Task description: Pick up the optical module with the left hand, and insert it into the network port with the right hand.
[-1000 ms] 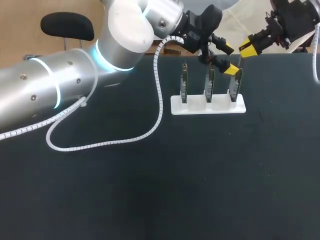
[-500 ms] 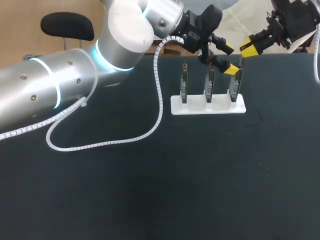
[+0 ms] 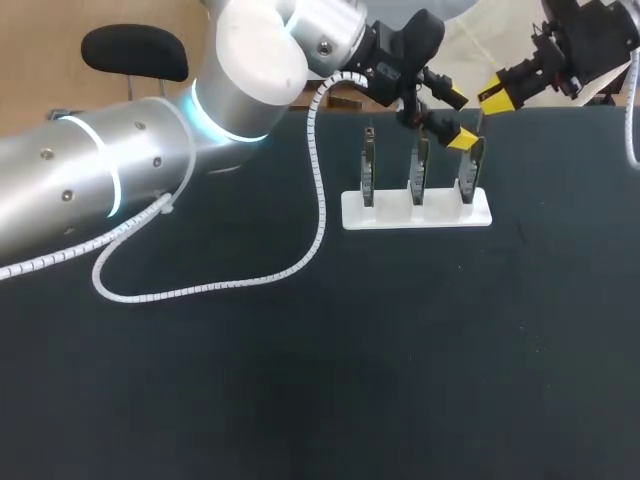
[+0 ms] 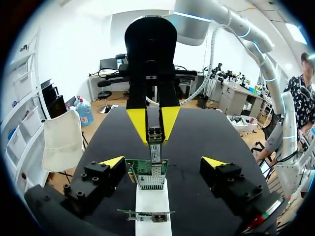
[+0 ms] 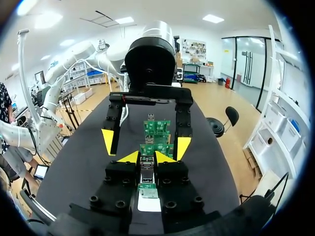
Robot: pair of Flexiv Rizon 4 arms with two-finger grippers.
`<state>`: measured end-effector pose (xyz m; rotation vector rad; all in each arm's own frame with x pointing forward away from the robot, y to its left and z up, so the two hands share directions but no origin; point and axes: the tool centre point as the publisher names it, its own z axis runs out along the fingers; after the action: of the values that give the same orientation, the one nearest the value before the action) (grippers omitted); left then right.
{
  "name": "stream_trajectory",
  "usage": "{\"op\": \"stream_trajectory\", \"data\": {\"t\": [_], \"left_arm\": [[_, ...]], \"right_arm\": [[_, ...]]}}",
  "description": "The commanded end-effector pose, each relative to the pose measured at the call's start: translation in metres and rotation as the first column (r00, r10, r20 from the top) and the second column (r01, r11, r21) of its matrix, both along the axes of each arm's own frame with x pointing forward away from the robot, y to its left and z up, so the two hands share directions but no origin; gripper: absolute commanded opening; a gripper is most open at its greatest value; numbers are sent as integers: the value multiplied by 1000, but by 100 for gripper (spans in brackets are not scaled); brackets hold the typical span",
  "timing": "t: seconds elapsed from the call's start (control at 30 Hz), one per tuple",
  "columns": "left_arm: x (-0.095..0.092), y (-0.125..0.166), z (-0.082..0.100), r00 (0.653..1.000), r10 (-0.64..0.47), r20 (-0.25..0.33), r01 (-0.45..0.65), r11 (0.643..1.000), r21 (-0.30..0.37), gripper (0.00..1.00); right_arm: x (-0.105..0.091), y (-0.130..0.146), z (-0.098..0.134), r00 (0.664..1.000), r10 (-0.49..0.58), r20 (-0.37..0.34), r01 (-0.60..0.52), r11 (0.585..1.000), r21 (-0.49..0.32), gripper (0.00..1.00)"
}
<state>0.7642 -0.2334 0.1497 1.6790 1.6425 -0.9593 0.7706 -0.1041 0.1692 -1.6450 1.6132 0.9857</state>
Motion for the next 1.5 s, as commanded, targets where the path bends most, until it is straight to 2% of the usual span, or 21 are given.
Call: {"op": "stream_trajectory", "data": {"t": [0.03,0.7,0.73,0.77,1.5], "left_arm": [[2,-1,0,1000,-3,-1,3,1000,2,100],[2,-1,0,1000,-3,-1,3,1000,2,100],[2,-1,0,1000,-3,-1,3,1000,2,100],[2,-1,0,1000,-3,-1,3,1000,2,100],[2,-1,0,1000,-3,-1,3,1000,2,100]], "right_arm": [[-1,1,-2,1000,-3,0,3,1000,-5,0],[1,1,-9,1000,-13,-9,13,1000,-12,0],[1,1,-9,1000,-11,-10,11,1000,-13,29],[1,1,-9,1000,-10,-10,10,1000,-13,100],[3,-13,3,999,-41,-3,41,999,3,100]]}}
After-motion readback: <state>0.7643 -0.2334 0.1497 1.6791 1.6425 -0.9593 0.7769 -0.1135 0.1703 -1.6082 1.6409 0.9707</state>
